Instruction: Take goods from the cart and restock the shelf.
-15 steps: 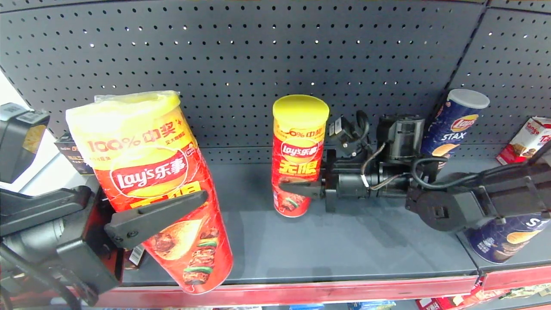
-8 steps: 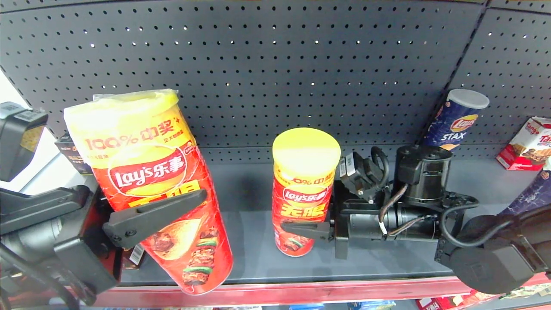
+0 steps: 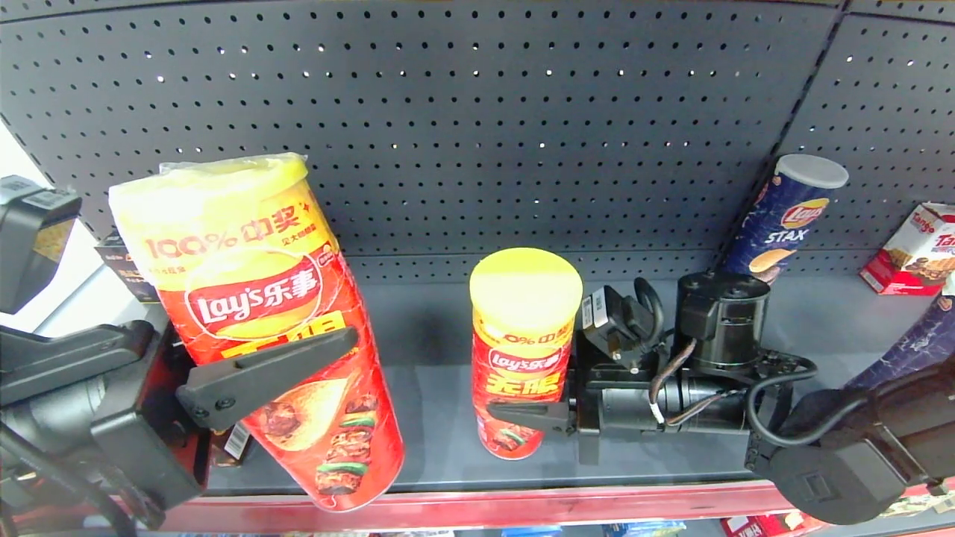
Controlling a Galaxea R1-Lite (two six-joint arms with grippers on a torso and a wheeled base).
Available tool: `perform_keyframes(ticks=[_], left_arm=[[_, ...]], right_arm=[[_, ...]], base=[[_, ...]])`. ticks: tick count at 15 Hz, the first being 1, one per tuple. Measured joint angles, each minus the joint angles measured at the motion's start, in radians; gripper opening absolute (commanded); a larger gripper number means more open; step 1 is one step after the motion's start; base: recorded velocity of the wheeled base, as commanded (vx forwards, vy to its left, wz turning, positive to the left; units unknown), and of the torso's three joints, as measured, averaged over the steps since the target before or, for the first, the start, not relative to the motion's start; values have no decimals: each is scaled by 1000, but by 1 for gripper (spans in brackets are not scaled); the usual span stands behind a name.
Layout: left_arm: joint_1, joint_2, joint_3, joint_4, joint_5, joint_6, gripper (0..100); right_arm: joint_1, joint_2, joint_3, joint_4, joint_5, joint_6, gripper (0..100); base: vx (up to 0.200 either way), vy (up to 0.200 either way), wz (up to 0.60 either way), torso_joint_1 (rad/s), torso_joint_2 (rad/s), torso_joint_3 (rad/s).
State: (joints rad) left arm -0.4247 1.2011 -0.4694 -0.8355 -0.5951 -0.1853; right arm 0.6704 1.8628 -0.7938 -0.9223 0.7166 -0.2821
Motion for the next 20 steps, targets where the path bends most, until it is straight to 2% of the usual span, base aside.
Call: perform_keyframes(ticks=[3, 4, 12, 17, 20], left_arm=[[0, 0, 0, 0, 0, 0, 0], [0, 0, 1, 0, 0, -2, 0], [-1, 0, 25, -13, 0, -5, 0], [0, 0, 30, -14, 0, -5, 0], [-3, 0, 30, -14, 0, -2, 0]], right_arm=[[-2, 36, 0, -17, 1, 0, 0], [-3, 46, -2, -18, 2, 0, 100], [-31, 14, 20, -24, 1, 1, 100], [-37, -121, 133, -22, 0, 4, 100], [-44, -238, 202, -9, -40, 5, 100]], base=[[0, 0, 0, 0, 0, 0], [0, 0, 0, 0, 0, 0], [0, 0, 0, 0, 0, 0], [0, 0, 0, 0, 0, 0], [0, 0, 0, 0, 0, 0]])
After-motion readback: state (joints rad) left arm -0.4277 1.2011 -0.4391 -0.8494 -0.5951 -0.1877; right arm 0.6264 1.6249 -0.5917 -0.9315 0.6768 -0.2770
